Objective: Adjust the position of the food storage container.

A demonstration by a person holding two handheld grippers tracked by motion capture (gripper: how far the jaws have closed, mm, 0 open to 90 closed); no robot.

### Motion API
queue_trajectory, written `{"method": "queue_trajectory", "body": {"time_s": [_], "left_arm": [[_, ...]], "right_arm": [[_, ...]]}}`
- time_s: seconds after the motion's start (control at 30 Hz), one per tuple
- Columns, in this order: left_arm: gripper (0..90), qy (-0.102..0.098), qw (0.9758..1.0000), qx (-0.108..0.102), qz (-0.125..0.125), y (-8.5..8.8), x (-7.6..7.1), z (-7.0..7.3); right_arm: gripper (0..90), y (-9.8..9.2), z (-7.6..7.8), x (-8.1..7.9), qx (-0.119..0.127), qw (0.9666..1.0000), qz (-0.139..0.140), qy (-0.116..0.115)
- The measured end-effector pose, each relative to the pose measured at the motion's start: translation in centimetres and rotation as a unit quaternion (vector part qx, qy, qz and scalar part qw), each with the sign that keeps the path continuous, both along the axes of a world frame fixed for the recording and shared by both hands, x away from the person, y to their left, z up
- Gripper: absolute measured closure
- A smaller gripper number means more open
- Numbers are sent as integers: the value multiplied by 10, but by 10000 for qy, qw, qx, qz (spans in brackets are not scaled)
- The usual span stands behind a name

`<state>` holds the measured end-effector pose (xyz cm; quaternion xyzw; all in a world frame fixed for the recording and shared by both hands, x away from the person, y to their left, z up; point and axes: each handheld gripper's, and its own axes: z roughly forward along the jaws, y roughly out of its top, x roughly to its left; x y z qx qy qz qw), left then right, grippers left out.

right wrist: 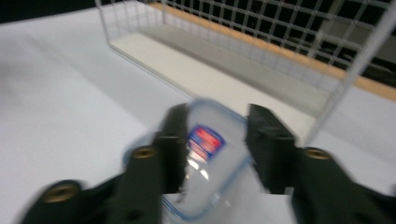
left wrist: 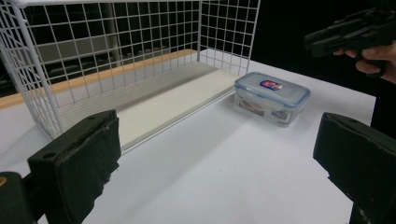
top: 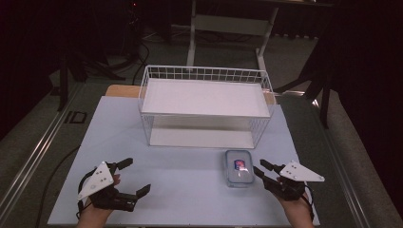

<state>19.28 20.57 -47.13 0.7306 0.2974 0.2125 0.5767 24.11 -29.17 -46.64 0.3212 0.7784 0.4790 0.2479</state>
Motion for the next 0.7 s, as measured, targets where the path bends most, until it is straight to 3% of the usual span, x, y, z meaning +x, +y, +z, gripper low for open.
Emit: {"method": "queue_trajectory", "body": {"time_s": [0.07,0.1,0.17,0.27,0.43,0.6,0.7], "left_arm": [[18,-21,10000,-2,-7,0,-1,0],[17,-42,10000,15,-2,0,-1,0],[18,-70,10000,-31,1,0,-2,1],[18,-83,9999,-60,-3,1,-2,1],[18,-82,10000,-36,-19,1,-2,1],[18,-90,9999,-21,-51,0,-3,1],[18,-88,9999,-26,-56,0,-3,1]], "right_arm": [[712,-3,-3,2,-41,10000,-43,32],[823,-7,-9,5,-63,9997,-159,175],[898,-12,-17,8,-142,9991,-283,270],[899,-15,-31,13,-281,9971,-415,568],[900,-14,-49,19,-375,9937,-386,985],[900,-12,-60,21,-593,9894,-392,1263],[900,-10,-64,22,-512,9883,-339,1397]]}}
